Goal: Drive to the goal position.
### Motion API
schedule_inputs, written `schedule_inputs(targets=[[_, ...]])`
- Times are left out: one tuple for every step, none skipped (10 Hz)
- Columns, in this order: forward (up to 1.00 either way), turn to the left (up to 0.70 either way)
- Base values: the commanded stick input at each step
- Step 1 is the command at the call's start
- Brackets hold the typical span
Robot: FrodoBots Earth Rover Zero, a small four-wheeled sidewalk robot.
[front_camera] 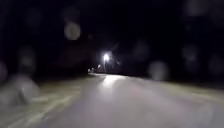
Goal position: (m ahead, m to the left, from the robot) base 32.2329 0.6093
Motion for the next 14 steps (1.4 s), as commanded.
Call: schedule_inputs(targets=[[1.0,0.0],[1.0,0.0],[1.0,0.0],[1.0,0.0],[1.0,0.0],[1.0,0.0],[1.0,0.0],[1.0,0.0],[1.0,0.0],[1.0,0.0],[1.0,0.0],[1.0,0.0],[1.0,0.0],[1.0,0.0]])
